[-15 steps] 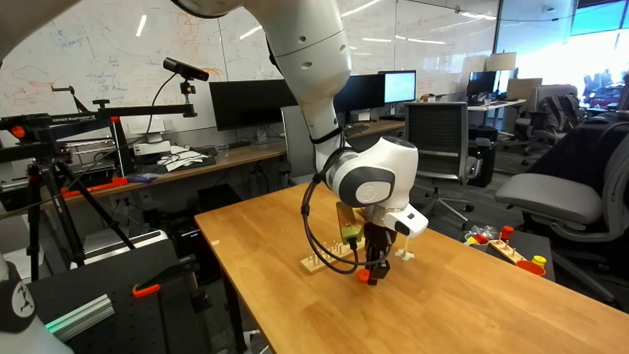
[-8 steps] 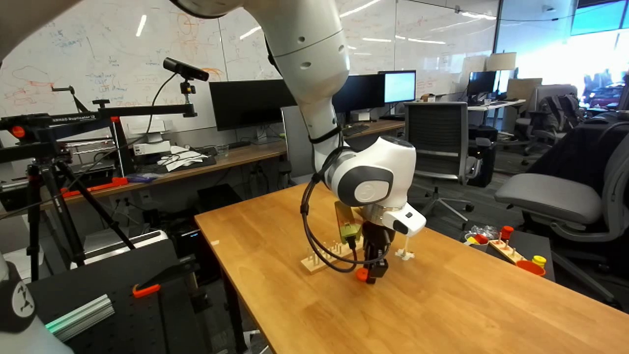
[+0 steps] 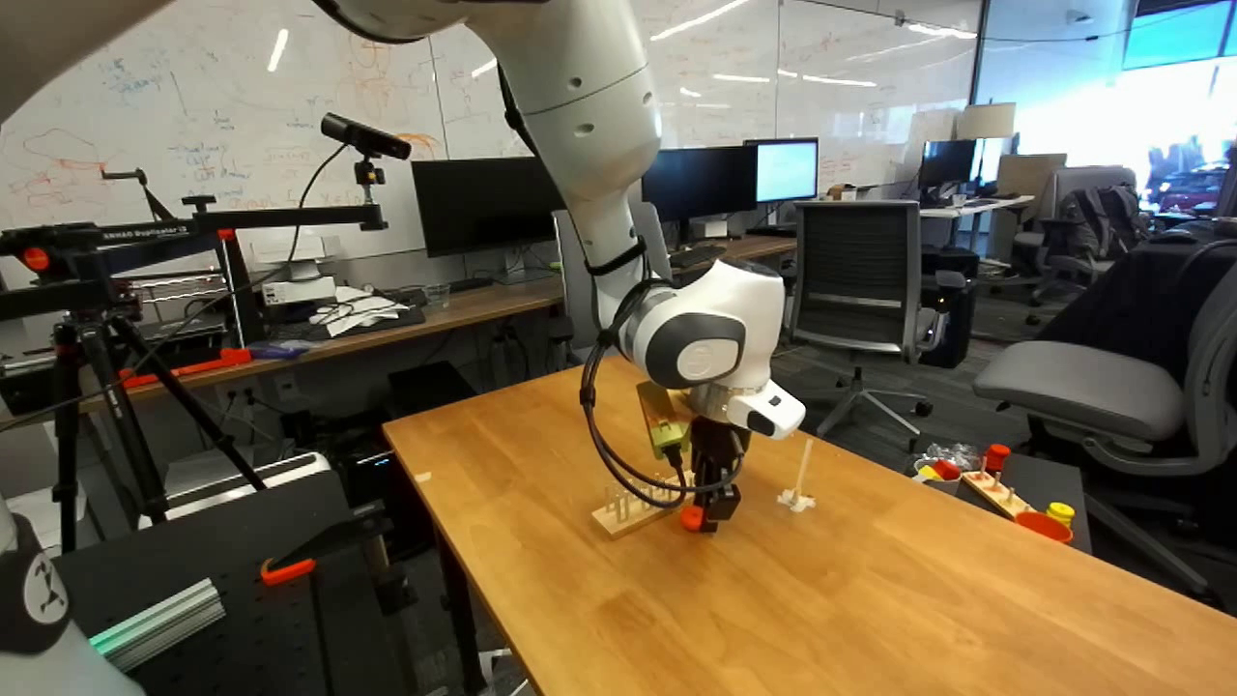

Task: Put the orange thing on the wooden rack

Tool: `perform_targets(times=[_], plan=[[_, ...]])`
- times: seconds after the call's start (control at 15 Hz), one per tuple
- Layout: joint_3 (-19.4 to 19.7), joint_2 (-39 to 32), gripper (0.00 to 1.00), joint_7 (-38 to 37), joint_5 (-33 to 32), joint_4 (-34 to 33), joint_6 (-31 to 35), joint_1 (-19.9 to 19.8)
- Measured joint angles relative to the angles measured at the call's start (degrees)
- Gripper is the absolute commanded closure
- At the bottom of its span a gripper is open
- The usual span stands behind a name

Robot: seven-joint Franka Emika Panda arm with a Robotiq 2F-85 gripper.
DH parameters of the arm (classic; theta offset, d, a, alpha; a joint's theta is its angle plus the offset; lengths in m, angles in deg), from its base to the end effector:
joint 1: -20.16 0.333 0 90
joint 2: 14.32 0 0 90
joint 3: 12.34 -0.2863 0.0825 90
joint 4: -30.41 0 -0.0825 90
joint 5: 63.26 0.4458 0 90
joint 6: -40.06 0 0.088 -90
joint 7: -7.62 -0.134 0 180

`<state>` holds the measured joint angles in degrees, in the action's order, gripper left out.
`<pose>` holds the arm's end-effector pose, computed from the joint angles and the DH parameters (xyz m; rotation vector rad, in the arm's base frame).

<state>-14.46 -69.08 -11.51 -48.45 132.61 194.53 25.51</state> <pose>0.6086 0.0773 -0.0849 -2.9395 0.6798 0.1140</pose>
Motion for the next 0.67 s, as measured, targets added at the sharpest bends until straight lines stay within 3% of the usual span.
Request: perform_targets(times=[0.67], plan=[[0.5,0.2,0.84,0.0,-1.1,-3.2,-0.3,2.4]])
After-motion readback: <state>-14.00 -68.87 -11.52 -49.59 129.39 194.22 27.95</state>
